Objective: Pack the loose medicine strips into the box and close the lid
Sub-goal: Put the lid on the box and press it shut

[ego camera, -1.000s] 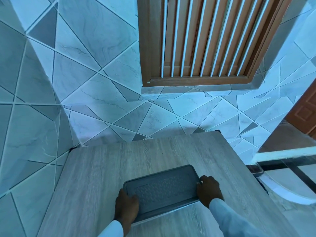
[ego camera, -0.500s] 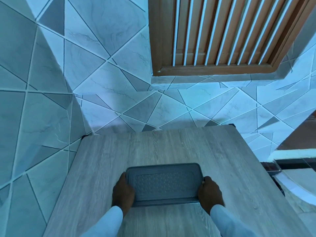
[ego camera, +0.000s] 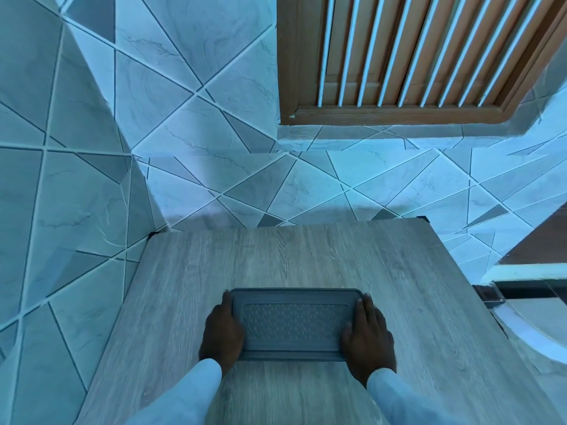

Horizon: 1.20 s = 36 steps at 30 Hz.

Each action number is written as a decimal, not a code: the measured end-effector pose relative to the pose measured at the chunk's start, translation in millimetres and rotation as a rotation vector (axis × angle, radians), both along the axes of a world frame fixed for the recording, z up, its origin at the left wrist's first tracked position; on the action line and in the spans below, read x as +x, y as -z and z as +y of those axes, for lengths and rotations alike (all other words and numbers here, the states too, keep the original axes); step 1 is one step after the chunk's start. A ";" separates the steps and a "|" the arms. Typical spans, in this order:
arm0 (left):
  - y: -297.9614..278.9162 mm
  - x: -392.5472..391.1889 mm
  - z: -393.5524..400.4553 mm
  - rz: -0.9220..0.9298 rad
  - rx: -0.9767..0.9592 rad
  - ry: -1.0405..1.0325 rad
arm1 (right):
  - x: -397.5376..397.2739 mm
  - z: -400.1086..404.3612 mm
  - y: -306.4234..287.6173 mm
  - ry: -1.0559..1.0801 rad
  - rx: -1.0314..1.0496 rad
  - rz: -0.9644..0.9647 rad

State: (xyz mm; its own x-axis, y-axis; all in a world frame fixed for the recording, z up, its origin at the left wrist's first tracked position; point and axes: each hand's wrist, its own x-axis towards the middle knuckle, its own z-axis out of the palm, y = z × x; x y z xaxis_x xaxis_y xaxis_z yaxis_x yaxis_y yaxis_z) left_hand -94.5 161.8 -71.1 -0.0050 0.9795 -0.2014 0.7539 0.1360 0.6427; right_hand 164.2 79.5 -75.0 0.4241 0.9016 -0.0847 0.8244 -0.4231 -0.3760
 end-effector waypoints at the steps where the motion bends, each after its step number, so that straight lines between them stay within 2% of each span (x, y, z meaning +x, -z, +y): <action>1: 0.1 -0.9 0.9 0.032 0.008 0.024 | -1.8 2.7 -1.3 -0.009 0.017 -0.048; 3: 1.4 -5.2 5.8 0.139 0.062 0.082 | -5.6 10.8 -2.5 -0.059 0.032 -0.117; 6: 6.1 -12.5 18.6 0.342 0.248 0.254 | -11.0 23.0 -0.4 -0.152 -0.019 -0.159; 8: 6.9 -10.6 23.7 0.396 0.272 0.359 | -11.8 27.1 -0.4 -0.167 -0.047 -0.158; 24: 24.9 -5.7 24.4 0.423 0.270 0.401 | -7.0 24.3 1.2 -0.235 -0.113 -0.184; 31: 19.7 -0.1 25.9 0.605 0.309 0.434 | -7.7 26.8 1.2 -0.231 -0.098 -0.205; 36: 10.2 55.4 16.1 0.534 0.387 0.700 | -6.6 25.7 0.4 -0.229 -0.074 -0.219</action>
State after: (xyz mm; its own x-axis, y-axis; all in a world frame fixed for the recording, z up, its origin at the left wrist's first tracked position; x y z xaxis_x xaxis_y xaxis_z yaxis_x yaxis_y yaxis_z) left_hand -39.0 177.9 -81.3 0.6088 0.7933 -0.0040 0.7898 -0.6056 0.0973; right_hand 157.6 105.2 -75.4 0.2263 0.9706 -0.0826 0.9593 -0.2368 -0.1541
